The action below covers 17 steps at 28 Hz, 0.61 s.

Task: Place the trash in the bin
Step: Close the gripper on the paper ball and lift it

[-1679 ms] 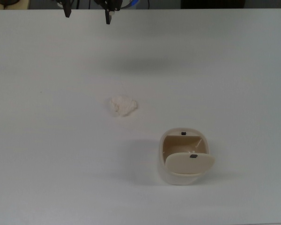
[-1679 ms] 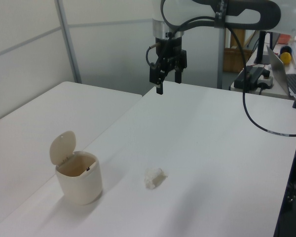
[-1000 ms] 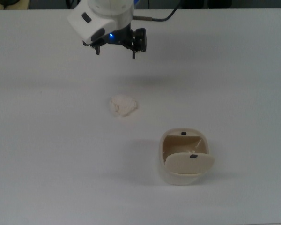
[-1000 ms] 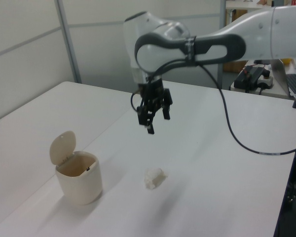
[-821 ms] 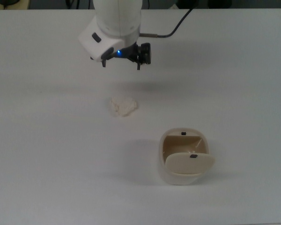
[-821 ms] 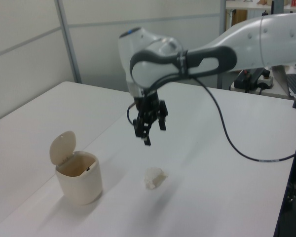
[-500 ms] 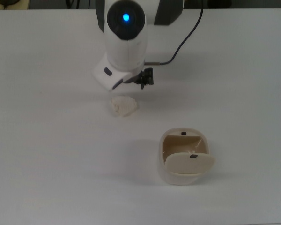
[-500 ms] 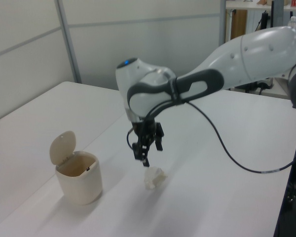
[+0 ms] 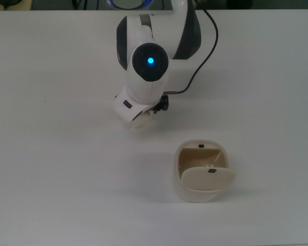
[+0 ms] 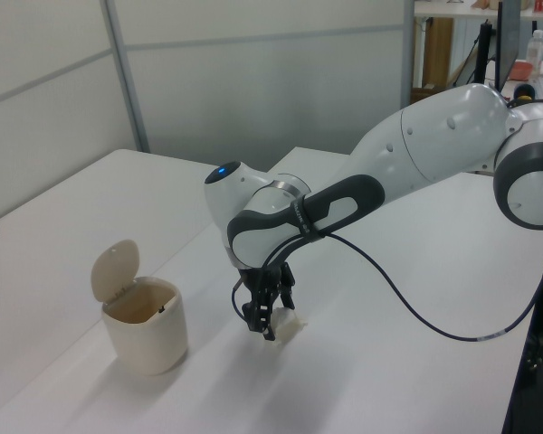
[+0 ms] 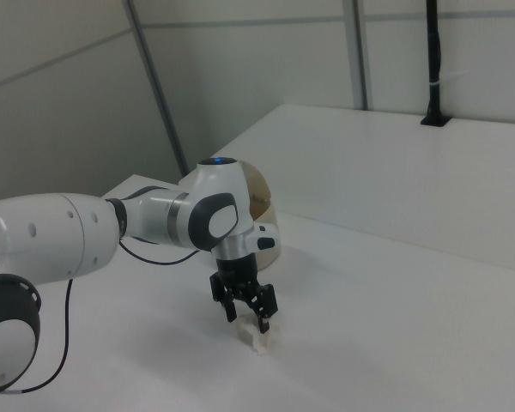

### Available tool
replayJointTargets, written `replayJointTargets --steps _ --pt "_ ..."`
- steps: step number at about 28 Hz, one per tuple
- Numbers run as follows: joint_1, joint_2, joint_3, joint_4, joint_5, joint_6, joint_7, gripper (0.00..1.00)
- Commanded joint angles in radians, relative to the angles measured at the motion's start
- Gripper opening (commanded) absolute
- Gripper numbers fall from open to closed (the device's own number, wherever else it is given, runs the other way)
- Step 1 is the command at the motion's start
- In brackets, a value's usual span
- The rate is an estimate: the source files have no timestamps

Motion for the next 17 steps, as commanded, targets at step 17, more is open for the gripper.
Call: replayJointTargets --steps 17 --pt "0.008 -0.083 -0.007 0.005 -0.031 0.009 0.000 0.09"
